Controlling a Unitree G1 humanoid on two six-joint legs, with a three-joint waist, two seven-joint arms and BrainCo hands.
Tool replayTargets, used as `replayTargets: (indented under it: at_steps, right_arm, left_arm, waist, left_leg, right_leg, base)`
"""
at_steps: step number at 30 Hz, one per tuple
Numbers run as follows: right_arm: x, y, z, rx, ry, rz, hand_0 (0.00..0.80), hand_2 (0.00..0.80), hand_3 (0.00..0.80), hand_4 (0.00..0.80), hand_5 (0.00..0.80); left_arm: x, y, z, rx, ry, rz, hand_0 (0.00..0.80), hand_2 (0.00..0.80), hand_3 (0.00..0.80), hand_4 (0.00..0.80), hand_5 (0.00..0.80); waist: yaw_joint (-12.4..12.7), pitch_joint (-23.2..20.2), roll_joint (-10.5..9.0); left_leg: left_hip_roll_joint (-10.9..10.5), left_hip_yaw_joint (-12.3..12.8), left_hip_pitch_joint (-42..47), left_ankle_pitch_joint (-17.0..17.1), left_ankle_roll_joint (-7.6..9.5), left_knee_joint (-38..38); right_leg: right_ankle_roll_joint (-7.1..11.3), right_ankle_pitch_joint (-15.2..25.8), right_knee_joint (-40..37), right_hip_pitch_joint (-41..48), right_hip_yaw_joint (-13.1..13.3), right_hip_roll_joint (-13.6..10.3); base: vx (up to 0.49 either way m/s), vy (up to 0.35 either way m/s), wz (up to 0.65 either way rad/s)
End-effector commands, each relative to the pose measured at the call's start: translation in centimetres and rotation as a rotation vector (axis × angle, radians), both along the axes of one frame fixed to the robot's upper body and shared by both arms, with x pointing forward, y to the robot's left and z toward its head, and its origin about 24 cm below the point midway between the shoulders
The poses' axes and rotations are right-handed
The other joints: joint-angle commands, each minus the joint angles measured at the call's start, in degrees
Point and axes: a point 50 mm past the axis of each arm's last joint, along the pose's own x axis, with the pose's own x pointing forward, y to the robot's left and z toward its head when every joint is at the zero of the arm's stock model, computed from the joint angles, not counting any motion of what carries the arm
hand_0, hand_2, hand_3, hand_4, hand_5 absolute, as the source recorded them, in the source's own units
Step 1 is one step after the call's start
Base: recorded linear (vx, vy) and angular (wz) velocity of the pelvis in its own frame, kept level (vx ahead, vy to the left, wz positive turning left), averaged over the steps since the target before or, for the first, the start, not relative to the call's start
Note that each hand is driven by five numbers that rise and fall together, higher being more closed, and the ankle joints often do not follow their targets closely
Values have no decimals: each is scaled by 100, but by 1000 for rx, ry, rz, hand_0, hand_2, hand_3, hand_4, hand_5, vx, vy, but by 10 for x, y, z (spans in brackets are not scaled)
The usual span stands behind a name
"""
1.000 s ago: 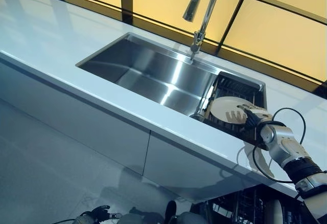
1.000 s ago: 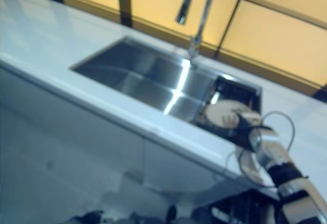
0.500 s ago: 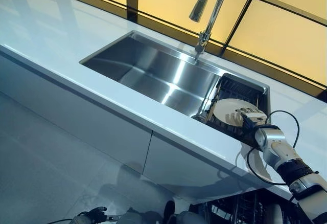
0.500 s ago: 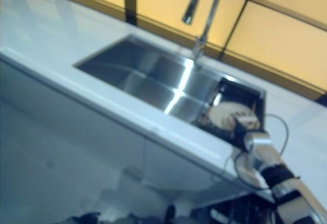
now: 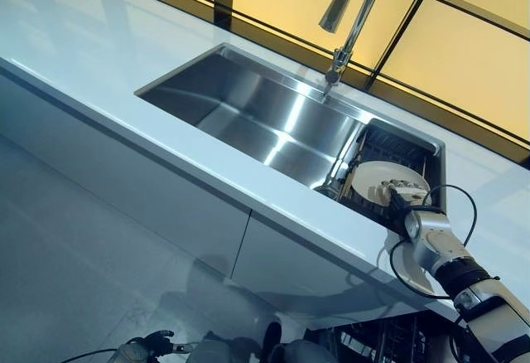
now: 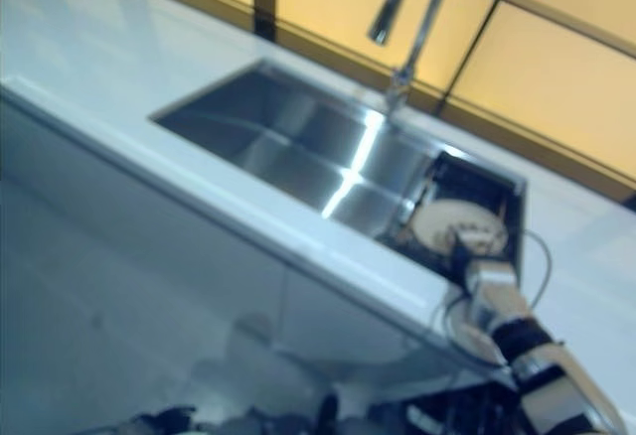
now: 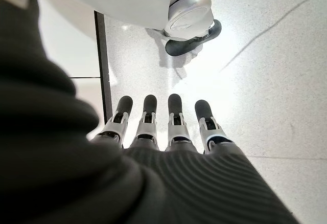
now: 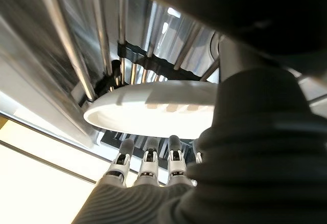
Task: Take plates into dishwasher
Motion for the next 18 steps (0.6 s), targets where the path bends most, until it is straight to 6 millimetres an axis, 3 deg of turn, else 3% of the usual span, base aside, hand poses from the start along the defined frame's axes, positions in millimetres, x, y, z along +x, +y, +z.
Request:
replayTargets:
  at_steps: [1,3,4,6,18]
  right_arm:
    - [17,9,22,-35,-93,8,173,173,173,173,173]
    - [17,10,22,-27,-98,2,442,442,442,442,442]
    - [17,10,22,-26,-103,2,615,615,615,615,615]
    - [17,10,23,-26,-111,3,800,800,800,800,800]
    - [18,11,32,-29,-155,28,800,800,800,800,800]
  left_arm:
    - [17,-1,8,17,-46,-82,0,0,0,0,0]
    - [16,0,9,19,-46,-83,0,0,0,0,0]
    - [16,0,9,20,-47,-83,0,0,0,0,0]
    - [17,1,10,22,-49,-83,0,0,0,0,0]
    - [21,8,14,41,-57,-73,0,0,0,0,0]
  waist:
    - [126,-10,196]
    - [135,-9,189]
    - [140,2,188]
    - [148,14,181]
    - [156,25,84]
  left_leg:
    - [-280,561,172,238,821,-1020]
    - [-281,564,154,233,831,-998]
    - [-279,564,148,232,836,-988]
    - [-278,565,130,228,842,-975]
    - [-253,597,47,210,881,-910]
  right_leg:
    - [163,187,210,-360,65,196]
    - [162,200,209,-357,61,196]
    - [160,207,220,-363,66,197]
    - [160,217,215,-361,68,198]
    - [163,268,199,-370,107,229]
  base:
    - [0,0,0]
    - [0,0,0]
    - [0,0,0]
    - [0,0,0]
    - [-7,-3,5]
